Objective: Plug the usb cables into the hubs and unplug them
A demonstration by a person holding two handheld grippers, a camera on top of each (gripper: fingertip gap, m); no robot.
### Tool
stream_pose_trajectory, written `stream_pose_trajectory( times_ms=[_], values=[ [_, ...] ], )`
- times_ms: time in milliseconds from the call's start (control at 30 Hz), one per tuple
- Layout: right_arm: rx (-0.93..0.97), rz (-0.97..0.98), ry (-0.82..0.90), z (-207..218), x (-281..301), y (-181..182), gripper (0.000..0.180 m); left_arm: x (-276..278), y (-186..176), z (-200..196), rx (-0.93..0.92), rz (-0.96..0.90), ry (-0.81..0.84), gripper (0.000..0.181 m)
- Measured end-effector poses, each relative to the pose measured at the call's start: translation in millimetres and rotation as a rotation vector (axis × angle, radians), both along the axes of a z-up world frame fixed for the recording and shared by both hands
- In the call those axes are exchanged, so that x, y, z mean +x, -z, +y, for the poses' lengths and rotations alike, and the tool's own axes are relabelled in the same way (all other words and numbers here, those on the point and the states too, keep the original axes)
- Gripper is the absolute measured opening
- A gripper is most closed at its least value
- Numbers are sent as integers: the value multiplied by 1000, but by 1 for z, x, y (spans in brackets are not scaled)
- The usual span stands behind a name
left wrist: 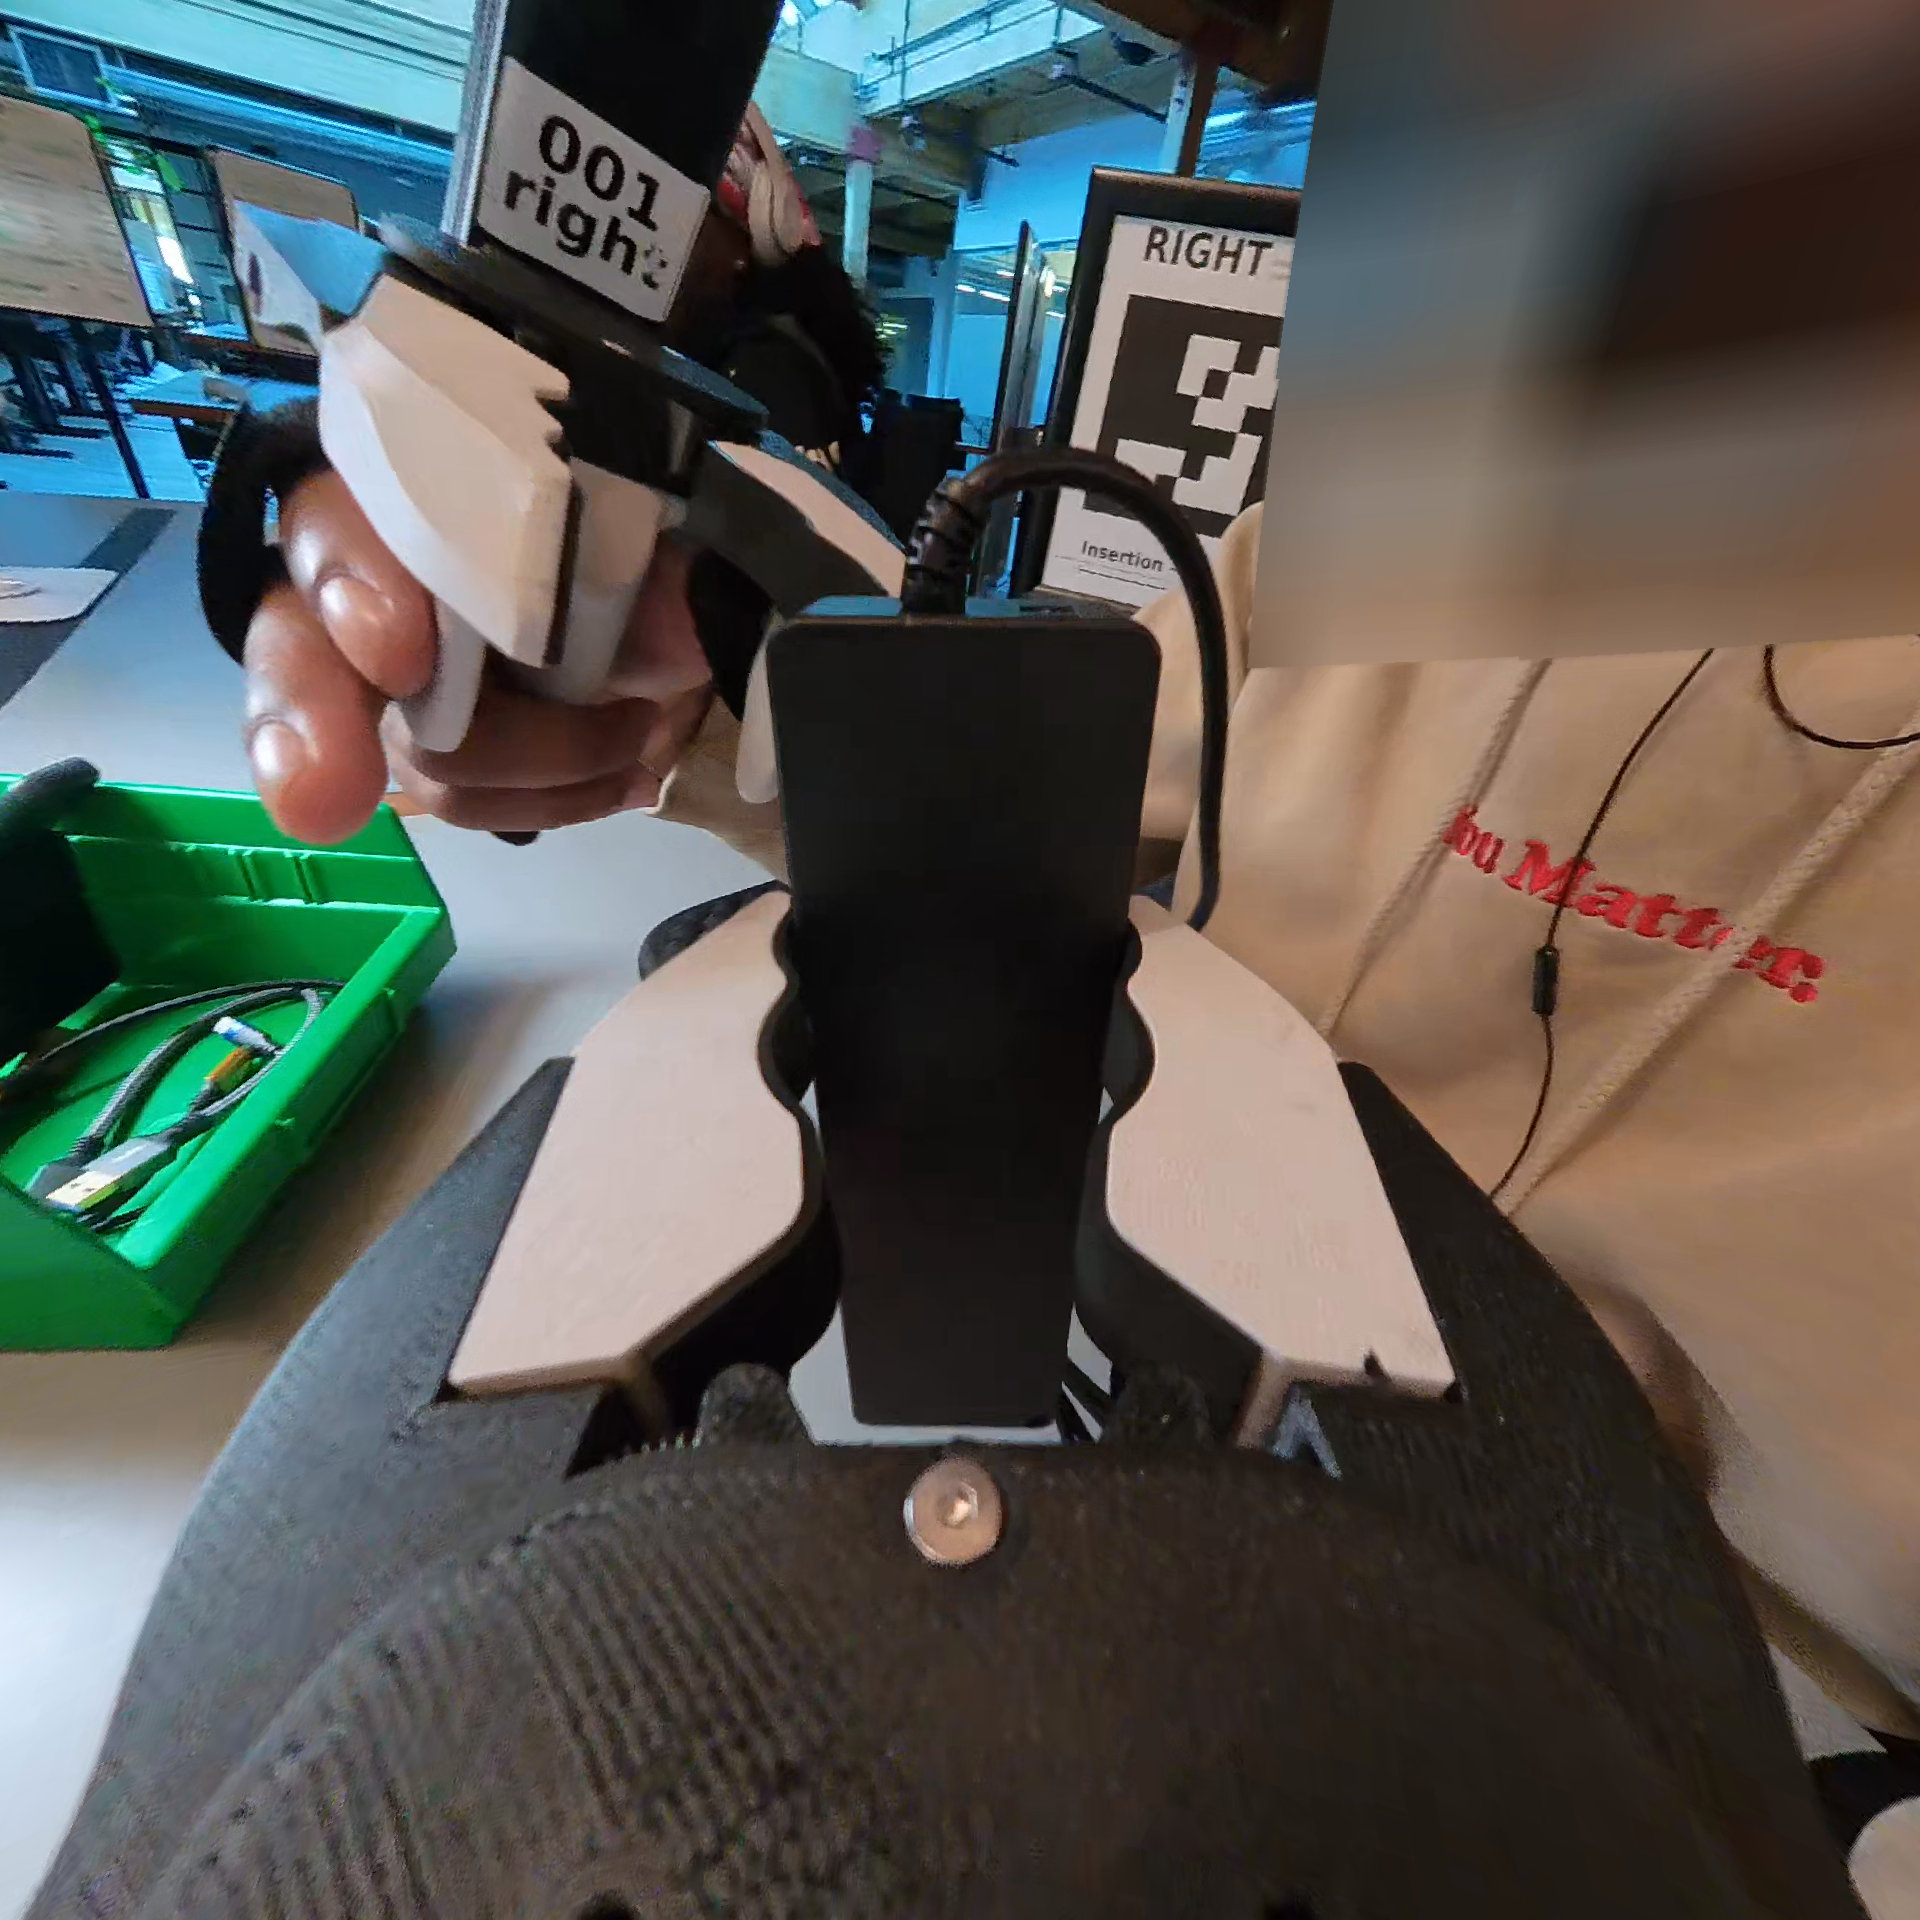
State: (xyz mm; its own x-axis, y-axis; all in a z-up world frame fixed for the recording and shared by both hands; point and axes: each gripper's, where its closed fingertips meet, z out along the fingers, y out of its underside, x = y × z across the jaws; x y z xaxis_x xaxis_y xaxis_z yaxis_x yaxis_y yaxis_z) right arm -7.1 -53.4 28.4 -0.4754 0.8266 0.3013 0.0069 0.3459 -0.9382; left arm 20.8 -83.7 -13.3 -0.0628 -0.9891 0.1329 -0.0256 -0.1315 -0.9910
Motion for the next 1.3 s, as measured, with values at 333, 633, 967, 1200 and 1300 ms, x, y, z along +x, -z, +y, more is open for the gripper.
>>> stream_pose_trajectory(
  times_ms=[333,633,967,1200,1300],
  values=[
    [-20,-122,-221,-37,13,29,48,14,23,-27,-139,61,240,55],
    [52,-156,-276,-49,21,39,26,12,29,-29,-217,29,313,55],
    [-4,-92,-63,7,21,22,24,-16,8,34,-59,-12,-166,50],
    [-58,-7,119,45,18,5,24,-25,11,56,80,93,-382,52],
    [-7,3,200,54,22,-2,24,-25,13,58,102,130,-408,51]
  ],
)
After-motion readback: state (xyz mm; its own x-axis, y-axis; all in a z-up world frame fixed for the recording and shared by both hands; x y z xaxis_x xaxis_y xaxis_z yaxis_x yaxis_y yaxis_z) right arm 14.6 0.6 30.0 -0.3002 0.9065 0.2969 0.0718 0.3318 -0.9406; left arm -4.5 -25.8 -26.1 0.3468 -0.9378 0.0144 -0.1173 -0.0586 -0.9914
